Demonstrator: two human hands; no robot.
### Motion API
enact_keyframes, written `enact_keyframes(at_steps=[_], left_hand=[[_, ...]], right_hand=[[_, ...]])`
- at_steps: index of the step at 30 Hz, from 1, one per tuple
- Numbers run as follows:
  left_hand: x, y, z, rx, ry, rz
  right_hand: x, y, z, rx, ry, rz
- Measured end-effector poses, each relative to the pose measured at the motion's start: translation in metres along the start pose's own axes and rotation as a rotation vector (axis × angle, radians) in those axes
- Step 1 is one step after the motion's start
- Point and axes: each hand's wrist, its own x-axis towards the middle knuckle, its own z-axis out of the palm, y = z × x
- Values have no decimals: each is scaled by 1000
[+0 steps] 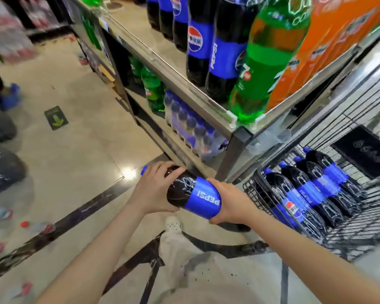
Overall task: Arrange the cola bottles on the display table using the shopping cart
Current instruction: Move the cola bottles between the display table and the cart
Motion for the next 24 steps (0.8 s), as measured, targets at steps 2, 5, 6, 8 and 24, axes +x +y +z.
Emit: enact_keyframes(at_steps=[2, 5, 6, 8, 24], left_hand=[[13, -32, -9, 6, 6, -14], [37, -78, -28, 24, 9, -9], [45, -91, -36, 29, 14, -9], [59, -118, -51, 33, 23, -7], [163, -338, -134, 41, 9, 287]], right_hand=[[36, -14, -6, 11, -13, -12], [85, -35, -20, 19, 0, -14], [98, -43, -25, 28, 1, -15], [125, -59, -35, 51, 9, -19], [297, -189, -69, 76, 245, 170]])
